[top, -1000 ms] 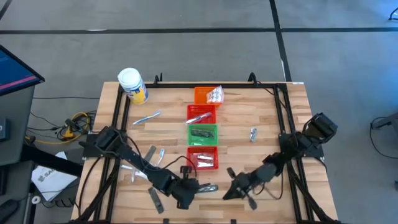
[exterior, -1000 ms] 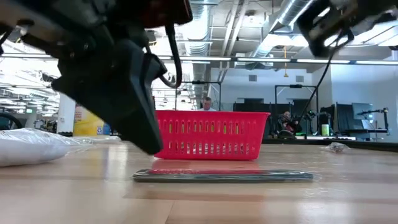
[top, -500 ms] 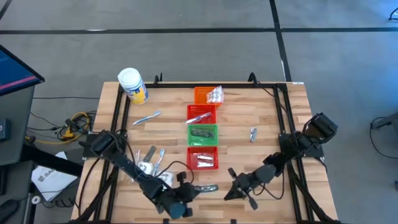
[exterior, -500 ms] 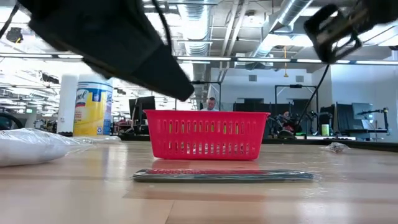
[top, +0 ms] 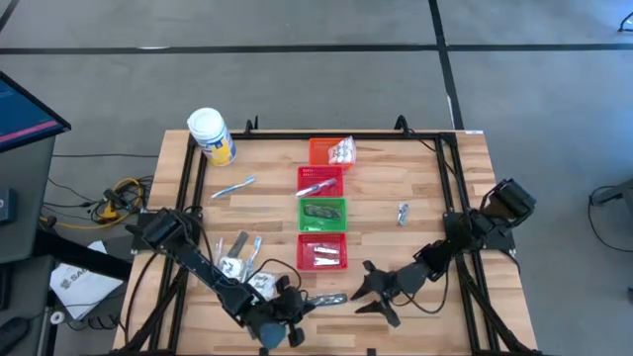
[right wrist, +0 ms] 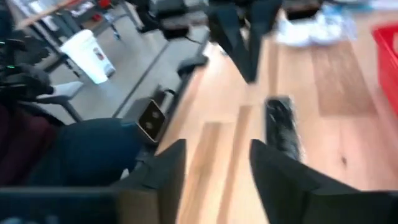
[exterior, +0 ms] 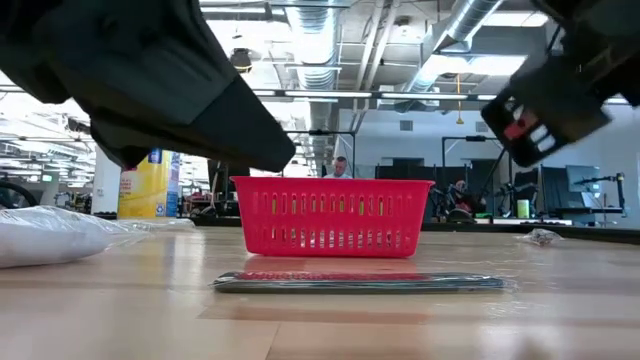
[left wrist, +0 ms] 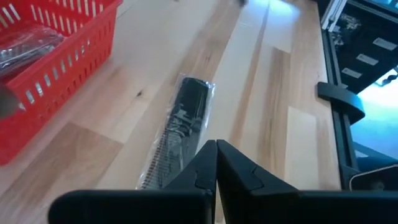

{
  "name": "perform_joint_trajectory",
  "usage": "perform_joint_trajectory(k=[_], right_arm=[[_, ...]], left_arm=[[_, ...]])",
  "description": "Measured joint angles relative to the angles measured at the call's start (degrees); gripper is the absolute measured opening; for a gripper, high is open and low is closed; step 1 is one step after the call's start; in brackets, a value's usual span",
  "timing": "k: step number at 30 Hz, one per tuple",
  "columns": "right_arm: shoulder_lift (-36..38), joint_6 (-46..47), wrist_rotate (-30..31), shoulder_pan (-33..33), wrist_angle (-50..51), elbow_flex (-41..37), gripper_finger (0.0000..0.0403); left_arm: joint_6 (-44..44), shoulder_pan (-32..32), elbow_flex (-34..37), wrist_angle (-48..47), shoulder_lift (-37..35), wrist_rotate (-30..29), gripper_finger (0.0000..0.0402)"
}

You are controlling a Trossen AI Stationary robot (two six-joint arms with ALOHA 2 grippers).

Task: Pick & Place Travel size toiletries
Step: Put the black comb into the green basket

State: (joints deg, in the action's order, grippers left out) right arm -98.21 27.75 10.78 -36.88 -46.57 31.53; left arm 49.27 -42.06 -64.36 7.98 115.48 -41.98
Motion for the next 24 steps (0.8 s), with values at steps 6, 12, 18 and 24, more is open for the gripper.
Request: perform_joint_trajectory(k=[6,12,18,24], right_arm=[[-0.8,4.3,1.3,1.5,4.8,0.0,0.0252],[-5.7,3.6,1.1,0.0,3.4,0.0,0.0265],[-13.8,6.3,0.6,0.3,-11.5,0.0,0.0265],[-16.4,9.3,-1.7,2.3,-15.3,0.1,0.0265]], left_arm=[[0.6,0.2,0.0,0.0,0.3,2.2,0.0],[0.3,-0.1,0.0,-0.1,2.2,6.3,0.0],[-0.5,-0.4,0.0,-0.3,2.4,5.8,0.0],[-1.2,0.0,0.0,-0.3,3.3,5.0,0.0]])
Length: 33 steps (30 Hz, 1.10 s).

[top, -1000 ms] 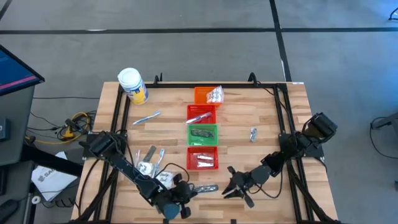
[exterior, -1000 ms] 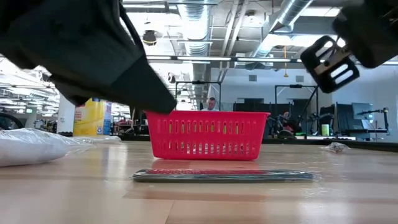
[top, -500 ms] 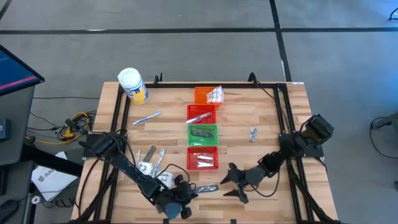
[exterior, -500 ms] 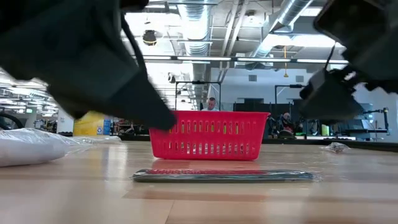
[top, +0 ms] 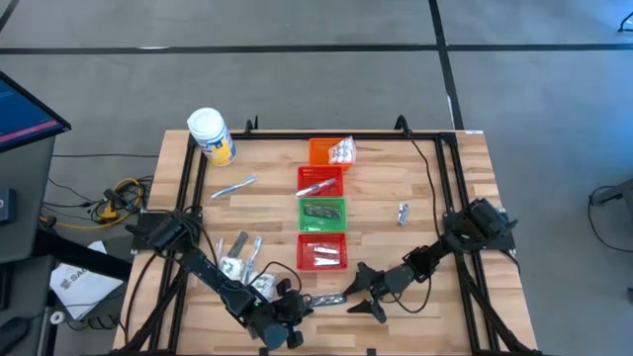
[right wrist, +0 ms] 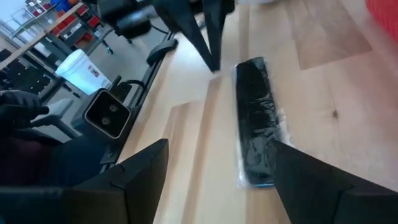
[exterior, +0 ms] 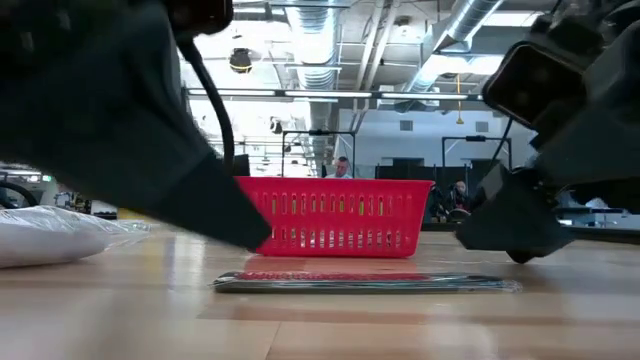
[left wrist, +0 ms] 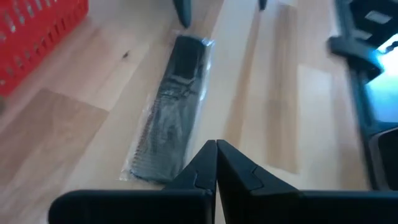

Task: Pick & Place Travel size toiletries
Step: Put the black comb into the green basket

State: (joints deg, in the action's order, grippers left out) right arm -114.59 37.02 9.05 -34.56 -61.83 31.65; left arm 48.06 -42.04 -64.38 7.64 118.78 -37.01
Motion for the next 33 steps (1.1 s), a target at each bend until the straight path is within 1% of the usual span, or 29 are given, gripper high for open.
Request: perform_joint_trajectory(k=[6,11,15,17,19,23,33], right_arm=[[0.0,0.5,-0.1,0.3,0.5,0.0,0.0265],[0.0,0.6,-0.2,0.3,0.9,0.0,0.0265],[0.0,0.8,-0.2,0.3,1.0,0.0,0.0265],[0.0,0.8,-0.2,0.3,1.1,0.0,0.0265],[0.0,0.8,-0.2,0.3,1.1,0.0,0.0265],[0.0,0.8,-0.2,0.3,1.1,0.0,0.0265],[0.0,1.0,-0.4,0.3,1.3,-0.1,0.0265]], left_arm=[[3.0,-0.1,-0.2,0.5,3.2,-1.1,0.0],[4.5,-0.1,-0.2,0.6,4.0,-1.3,0.0],[2.9,-0.6,-0.1,0.1,2.5,-1.2,0.0],[0.1,-1.2,0.1,-1.2,1.0,-3.9,0.0],[-0.9,-1.1,0.0,-1.3,-0.5,-5.2,0.0],[-0.6,-0.5,0.1,-2.4,-0.4,-4.7,0.0],[3.9,-0.3,-0.1,-2.0,2.1,-2.0,0.0]])
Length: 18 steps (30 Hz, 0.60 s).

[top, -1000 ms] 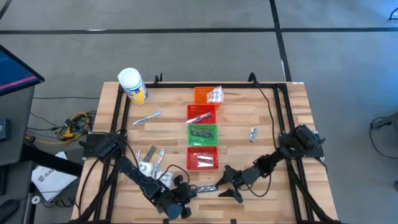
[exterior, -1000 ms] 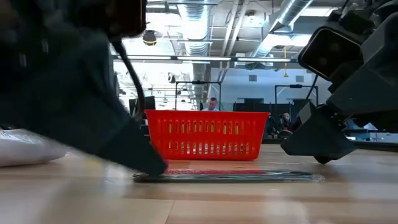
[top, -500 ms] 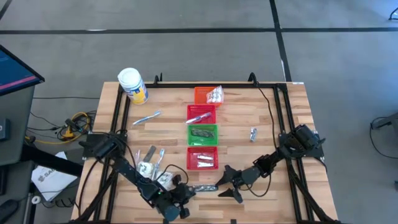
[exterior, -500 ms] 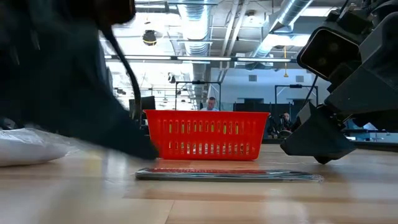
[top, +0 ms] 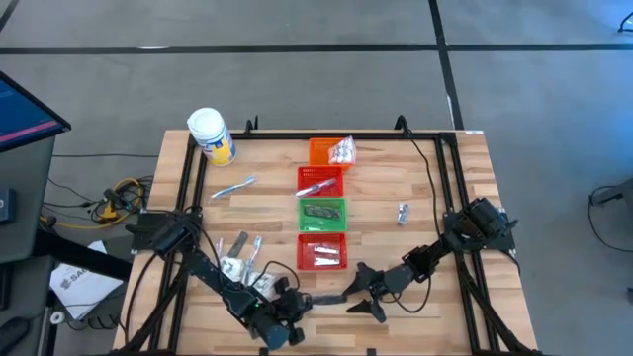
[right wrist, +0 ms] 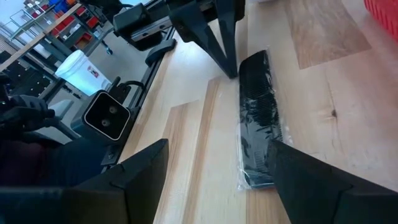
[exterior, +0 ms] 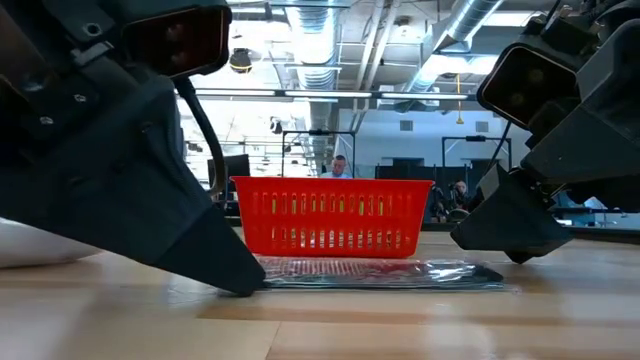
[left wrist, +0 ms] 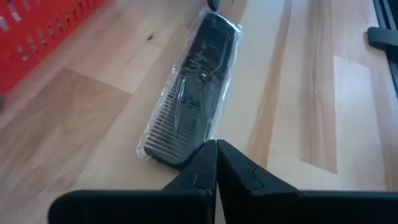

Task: Pick & Place Travel size toiletries
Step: Put the black comb into the green basket

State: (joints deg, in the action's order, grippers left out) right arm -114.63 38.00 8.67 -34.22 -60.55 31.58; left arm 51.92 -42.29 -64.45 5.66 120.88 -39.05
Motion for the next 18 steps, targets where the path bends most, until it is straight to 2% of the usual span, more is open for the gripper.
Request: perform_joint_trajectory(k=[13,18], right_arm=[[0.0,3.0,-2.1,0.0,0.2,0.5,0.0265],[0.1,3.5,-1.3,0.2,5.7,2.6,0.0265]], left_arm=[[0.0,0.3,0.0,-0.4,0.0,0.5,0.0],[-0.2,0.3,0.0,-0.4,0.0,0.5,0.0]])
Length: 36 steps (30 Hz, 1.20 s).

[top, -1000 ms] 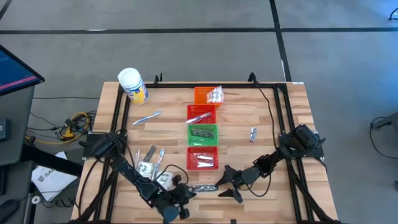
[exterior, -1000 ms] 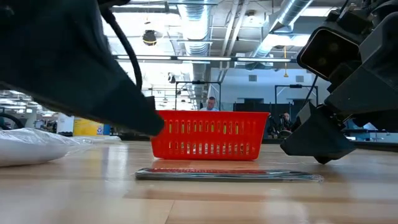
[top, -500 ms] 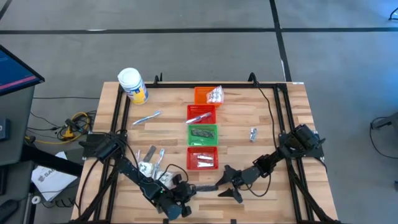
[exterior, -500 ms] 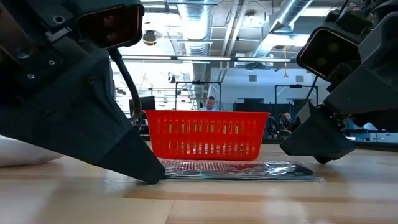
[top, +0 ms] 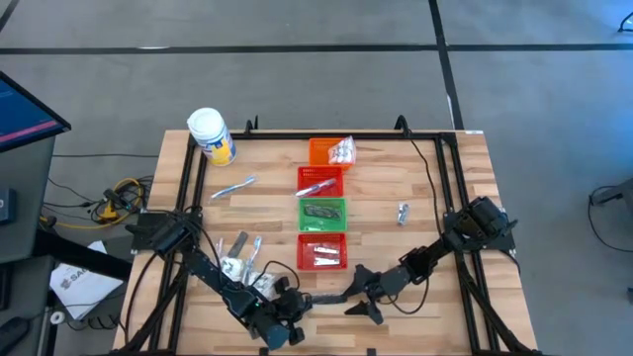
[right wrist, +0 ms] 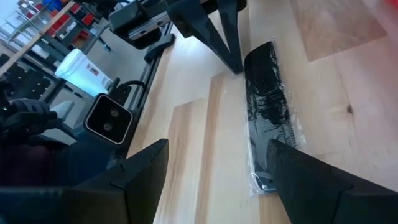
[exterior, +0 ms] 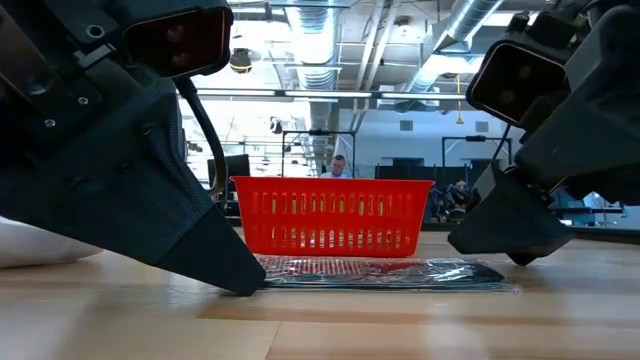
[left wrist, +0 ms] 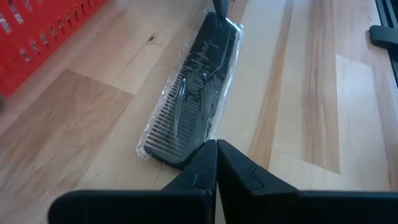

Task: Pick & Place Travel size toiletries
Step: Put the black comb into the green basket

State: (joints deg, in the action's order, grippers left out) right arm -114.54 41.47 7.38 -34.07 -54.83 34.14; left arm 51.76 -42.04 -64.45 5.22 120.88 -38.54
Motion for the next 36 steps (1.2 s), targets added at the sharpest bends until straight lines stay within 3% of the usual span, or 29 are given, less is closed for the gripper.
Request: perform_joint_trajectory(k=[7,13,16,25,36], right_arm=[[2.9,-0.7,-0.5,0.5,2.0,0.0,0.0265],[7.9,2.7,10.0,0.5,17.6,0.1,0.0265],[8.2,4.4,12.0,0.3,19.3,0.2,0.0264],[5.3,1.7,7.6,0.0,21.2,5.3,0.0265],[-2.0,-3.0,-3.3,0.2,21.1,15.0,0.0265]], left_arm=[[-0.1,0.0,0.0,-0.2,0.0,0.2,0.0],[-0.4,0.0,0.0,-0.3,0.0,0.4,0.0],[-0.4,0.0,0.0,-0.3,0.0,0.4,0.0],[-0.5,0.0,0.0,-0.4,0.0,0.4,0.0],[-0.5,0.0,0.0,-0.4,0.0,0.4,0.0]])
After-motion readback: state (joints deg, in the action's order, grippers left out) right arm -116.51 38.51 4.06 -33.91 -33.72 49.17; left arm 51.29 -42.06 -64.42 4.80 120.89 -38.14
